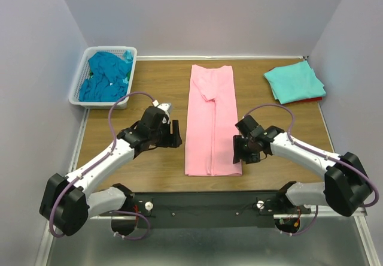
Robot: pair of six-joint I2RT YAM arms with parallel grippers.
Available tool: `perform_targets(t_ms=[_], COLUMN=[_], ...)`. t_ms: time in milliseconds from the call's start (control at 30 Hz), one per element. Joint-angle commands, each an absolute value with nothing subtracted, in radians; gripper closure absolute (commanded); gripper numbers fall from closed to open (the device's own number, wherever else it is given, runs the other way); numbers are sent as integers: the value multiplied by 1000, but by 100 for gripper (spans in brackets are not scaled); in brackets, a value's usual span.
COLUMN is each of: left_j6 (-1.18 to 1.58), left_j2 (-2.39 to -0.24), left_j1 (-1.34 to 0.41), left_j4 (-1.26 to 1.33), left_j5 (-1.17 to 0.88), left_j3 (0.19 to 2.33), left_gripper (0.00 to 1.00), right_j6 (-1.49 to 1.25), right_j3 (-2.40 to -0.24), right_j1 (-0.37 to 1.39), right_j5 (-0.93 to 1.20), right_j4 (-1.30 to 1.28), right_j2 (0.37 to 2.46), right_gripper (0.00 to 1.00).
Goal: Fold and stack the t-shirts
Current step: Fold the tshirt
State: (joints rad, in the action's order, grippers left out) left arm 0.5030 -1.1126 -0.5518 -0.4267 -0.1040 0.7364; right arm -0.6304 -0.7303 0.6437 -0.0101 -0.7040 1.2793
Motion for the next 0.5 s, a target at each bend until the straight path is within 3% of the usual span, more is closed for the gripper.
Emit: perform_targets(t_ms=[0,467], left_j6=[555,584], left_j2=[-1123,-1175], left_j1=[-600,-692], left_j4=[-483,-528], left_j5=[-124,-123], left_j3=[738,767], left_gripper=[24,29], right_j6=[-641,-627], right_j3=[-704,-672], right_j1=[640,640], right_j5=[-31,83], right_j4=[-723,-721], right_j2=[1293,1342], right_gripper=[38,54])
